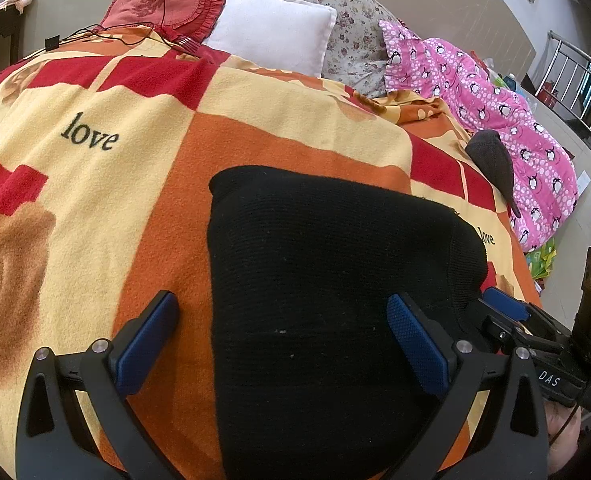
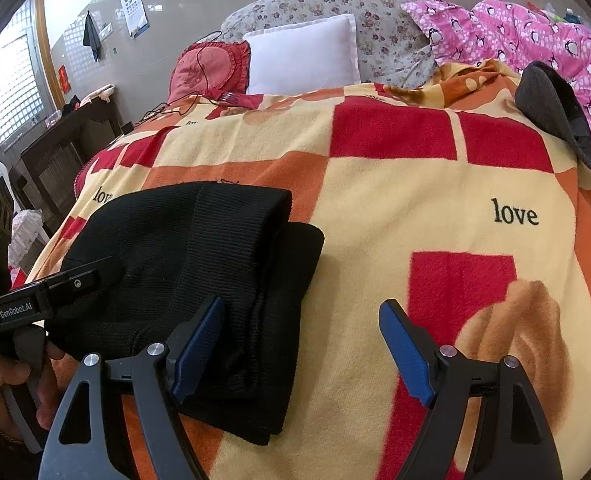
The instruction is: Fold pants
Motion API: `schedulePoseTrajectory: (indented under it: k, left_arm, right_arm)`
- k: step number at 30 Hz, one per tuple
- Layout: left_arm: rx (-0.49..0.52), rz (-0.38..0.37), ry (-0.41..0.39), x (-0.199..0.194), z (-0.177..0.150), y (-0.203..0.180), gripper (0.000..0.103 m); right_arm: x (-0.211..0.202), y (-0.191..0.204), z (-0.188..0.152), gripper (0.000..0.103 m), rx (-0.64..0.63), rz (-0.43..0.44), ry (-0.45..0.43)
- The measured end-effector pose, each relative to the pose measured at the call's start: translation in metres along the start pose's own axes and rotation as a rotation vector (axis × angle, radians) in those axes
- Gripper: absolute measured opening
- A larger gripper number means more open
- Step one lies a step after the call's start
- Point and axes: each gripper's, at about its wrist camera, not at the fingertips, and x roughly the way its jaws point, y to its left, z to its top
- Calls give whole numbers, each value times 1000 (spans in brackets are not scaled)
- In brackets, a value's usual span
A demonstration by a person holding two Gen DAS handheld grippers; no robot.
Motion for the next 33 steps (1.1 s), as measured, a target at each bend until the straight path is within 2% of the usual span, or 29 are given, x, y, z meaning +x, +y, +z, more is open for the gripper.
schedulePoseTrajectory:
  k: [33]
  left_arm:
    - [-1, 0, -1, 0, 0, 0, 103]
  right_arm:
    - [0, 3, 0, 83, -4, -34, -2]
